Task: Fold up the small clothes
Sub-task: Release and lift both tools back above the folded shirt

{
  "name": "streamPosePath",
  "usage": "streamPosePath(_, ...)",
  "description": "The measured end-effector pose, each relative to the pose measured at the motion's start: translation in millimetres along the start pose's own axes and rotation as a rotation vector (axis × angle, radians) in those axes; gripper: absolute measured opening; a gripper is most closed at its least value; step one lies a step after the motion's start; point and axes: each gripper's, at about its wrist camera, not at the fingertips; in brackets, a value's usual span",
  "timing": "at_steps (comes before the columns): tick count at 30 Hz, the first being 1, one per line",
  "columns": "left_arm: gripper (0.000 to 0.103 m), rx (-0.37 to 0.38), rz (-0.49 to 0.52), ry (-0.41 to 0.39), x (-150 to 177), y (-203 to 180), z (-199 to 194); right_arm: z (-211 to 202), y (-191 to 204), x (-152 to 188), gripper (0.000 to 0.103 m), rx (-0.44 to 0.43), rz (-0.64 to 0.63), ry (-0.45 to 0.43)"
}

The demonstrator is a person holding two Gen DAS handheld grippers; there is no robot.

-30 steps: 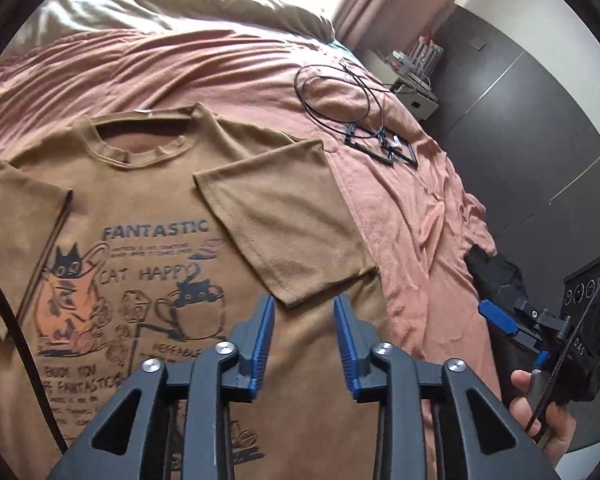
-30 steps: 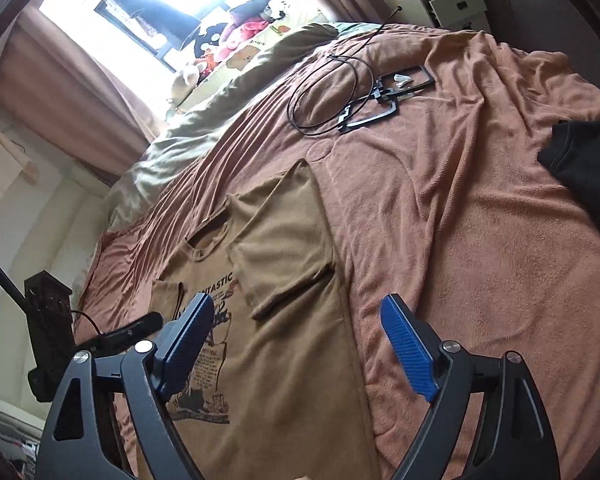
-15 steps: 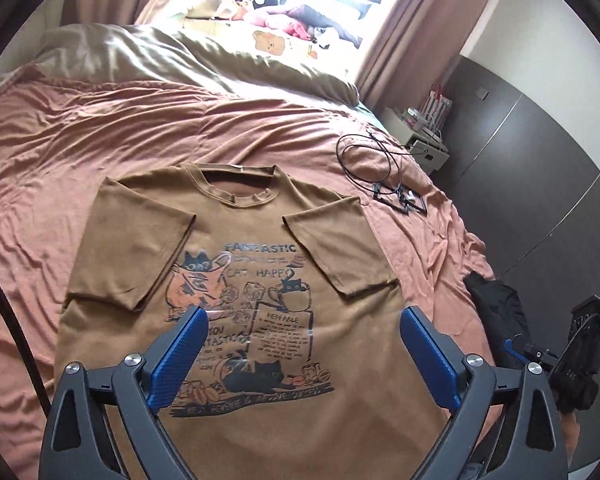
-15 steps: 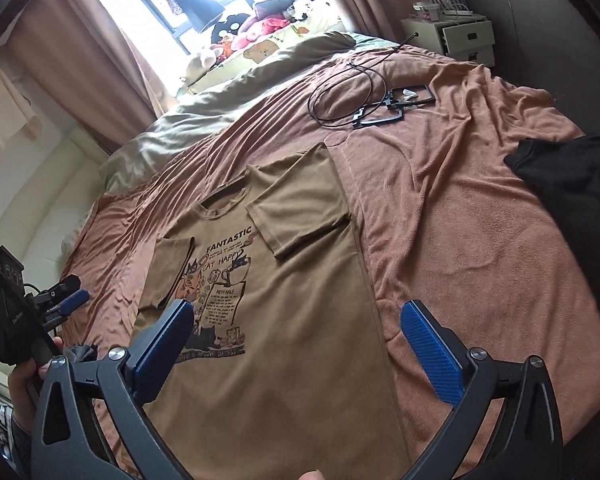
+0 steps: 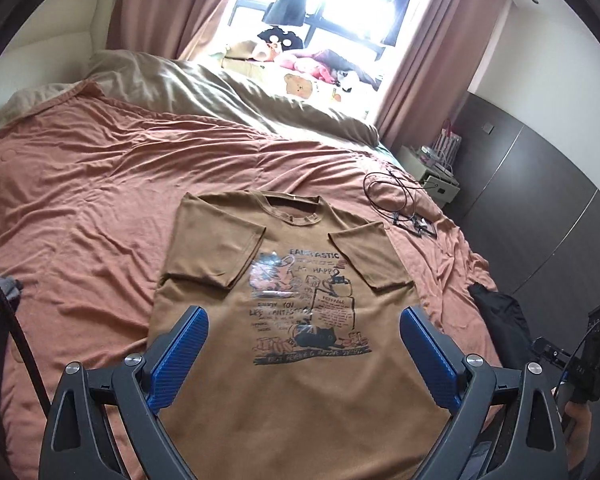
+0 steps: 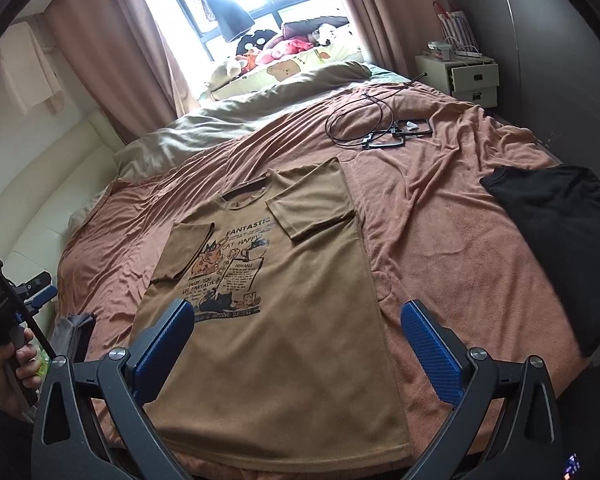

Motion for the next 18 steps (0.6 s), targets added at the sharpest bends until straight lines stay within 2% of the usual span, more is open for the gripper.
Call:
streamPosePath(4,0.097,-0.004,-0.008,-0.021,14,7,-36,-32,-2,15,0.103,0.016,-0.014,-0.040)
streamPosePath(12,0.097,-0.017,-0.034,-0.038,51,24,-100,-83,-11,40,0.103,0.003,0.003,-0.042)
streamPosePath(18,0.097,-0.037,-0.043,-0.069,70,34,-145,-112,-9,53,0.103,0.014,-0.037,-0.041)
Point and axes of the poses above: each gripper's, at about its wrist camera, not at the fingertips, and z roughly the way its jaws point, y to its left, x to its underside, and after that the axes turned 11 degrees about -y, right-handed
